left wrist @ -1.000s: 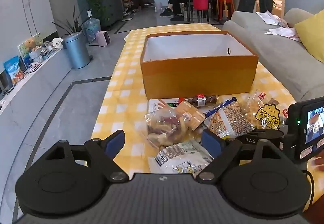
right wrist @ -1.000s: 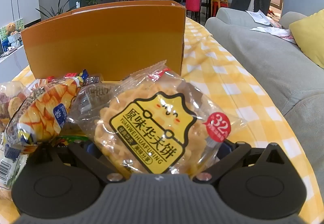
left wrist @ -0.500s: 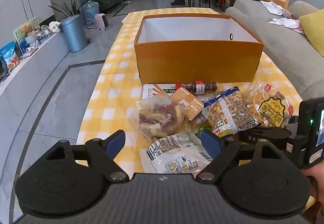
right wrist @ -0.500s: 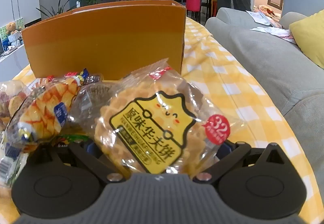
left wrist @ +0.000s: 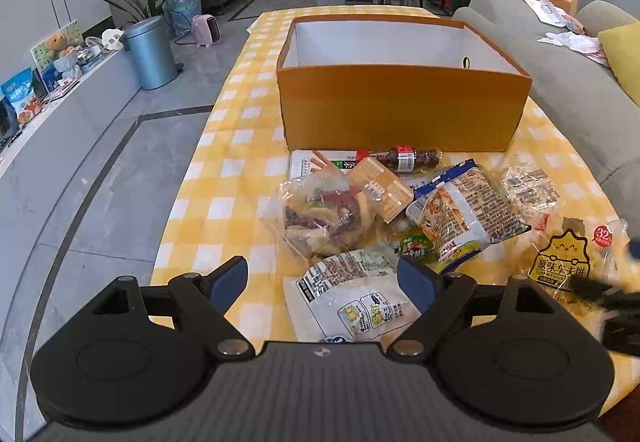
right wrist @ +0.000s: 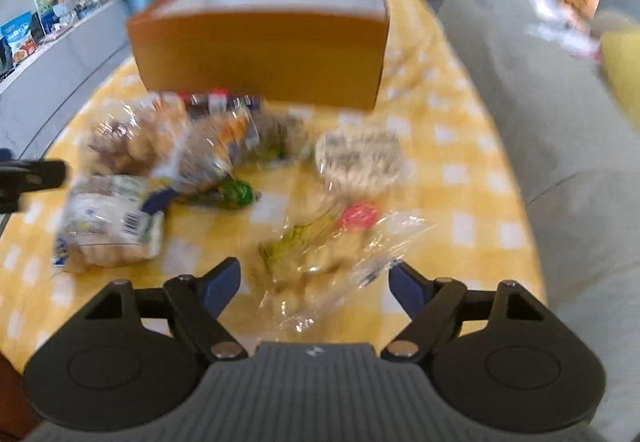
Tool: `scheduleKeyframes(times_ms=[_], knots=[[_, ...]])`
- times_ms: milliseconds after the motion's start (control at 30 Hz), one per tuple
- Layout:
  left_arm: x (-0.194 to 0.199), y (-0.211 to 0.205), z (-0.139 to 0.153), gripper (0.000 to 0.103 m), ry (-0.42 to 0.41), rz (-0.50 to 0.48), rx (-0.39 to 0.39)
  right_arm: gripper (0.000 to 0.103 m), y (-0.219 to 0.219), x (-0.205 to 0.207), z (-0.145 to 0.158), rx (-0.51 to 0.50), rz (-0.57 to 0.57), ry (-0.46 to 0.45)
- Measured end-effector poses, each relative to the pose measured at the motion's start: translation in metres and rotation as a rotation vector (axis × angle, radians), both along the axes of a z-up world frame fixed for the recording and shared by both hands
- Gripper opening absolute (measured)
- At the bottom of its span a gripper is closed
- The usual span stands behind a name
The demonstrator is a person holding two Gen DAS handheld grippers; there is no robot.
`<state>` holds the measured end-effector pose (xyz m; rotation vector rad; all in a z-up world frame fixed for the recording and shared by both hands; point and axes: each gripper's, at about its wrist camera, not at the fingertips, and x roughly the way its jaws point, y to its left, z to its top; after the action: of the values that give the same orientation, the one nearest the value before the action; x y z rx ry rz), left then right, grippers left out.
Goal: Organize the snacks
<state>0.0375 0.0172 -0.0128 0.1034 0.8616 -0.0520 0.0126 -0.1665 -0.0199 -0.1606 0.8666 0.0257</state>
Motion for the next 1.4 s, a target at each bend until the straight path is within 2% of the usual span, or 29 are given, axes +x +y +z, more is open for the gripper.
scheduleKeyframes(times_ms=[100,167,367,800,1400], knots=[[-0.002,-0.001,0.001,0.099,0.001,0.000,-0.006,0.081,0.007,-0.017,0.023,-0.022,0.009,-0.115],[-0.005,-0.001,0.002,0.099,-0.004,0.001,-0.005,0.081,0.011,-0.019,0.027,-0.038,0.021,-0.148],[-0.009,-0.002,0.005,0.099,-0.012,0.005,-0.001,0.081,0.022,-0.013,0.022,0.027,0.040,-0.124],[-0.010,-0.002,0.004,0.099,0.004,-0.002,-0.004,0.081,0.029,-0.010,0.021,0.038,-0.008,-0.125],[-0.014,-0.006,0.004,0.099,0.020,-0.011,-0.001,0.081,0.027,-0.013,0.022,0.048,-0.016,-0.124]])
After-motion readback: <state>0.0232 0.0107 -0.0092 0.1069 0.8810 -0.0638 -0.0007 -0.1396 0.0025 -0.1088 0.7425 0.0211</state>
